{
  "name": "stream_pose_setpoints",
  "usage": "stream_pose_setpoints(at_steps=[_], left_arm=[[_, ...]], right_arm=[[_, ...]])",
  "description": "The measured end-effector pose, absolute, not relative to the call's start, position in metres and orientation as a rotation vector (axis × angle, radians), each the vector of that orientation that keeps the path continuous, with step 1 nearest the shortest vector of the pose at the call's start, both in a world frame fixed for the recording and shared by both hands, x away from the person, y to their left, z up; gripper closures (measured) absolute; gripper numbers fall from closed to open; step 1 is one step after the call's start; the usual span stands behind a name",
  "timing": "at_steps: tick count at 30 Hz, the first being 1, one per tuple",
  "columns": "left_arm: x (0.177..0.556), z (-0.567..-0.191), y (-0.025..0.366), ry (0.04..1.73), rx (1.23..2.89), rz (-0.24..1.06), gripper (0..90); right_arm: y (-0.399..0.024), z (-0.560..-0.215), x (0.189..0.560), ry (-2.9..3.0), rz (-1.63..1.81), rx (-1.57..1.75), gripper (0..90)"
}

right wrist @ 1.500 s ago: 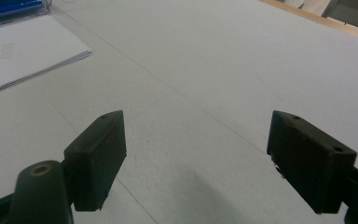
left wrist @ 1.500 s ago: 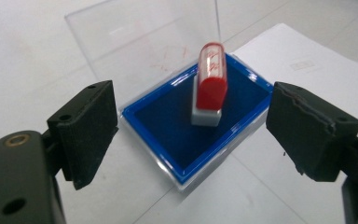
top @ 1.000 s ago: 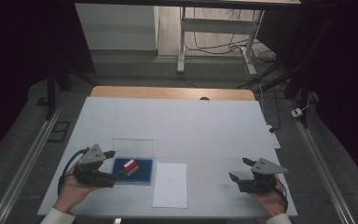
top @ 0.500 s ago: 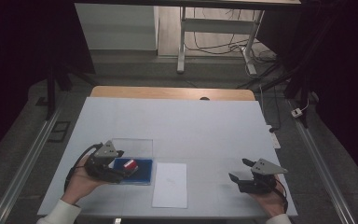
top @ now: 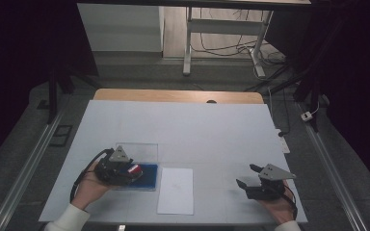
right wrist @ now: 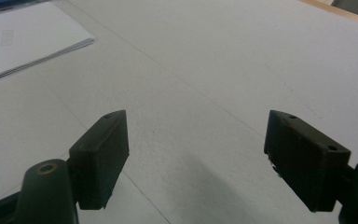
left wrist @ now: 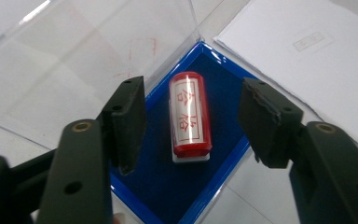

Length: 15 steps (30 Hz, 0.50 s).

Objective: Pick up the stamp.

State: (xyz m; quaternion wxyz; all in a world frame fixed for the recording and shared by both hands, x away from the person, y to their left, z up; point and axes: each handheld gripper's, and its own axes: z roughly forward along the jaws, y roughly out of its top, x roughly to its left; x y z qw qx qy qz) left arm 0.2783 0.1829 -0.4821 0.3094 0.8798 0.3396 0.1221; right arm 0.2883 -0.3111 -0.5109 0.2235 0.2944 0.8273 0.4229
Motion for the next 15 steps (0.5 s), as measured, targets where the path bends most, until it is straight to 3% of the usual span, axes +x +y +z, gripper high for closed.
stream_pose_setpoints(at_steps=[15], left_arm=[[0.2806, -0.4892, 0.1808, 0.925, 2.336, 0.333, 68.4]], right_arm=[[-0.3121, -0.5119, 0.2886, 2.287, 1.158, 0.813, 22.2]])
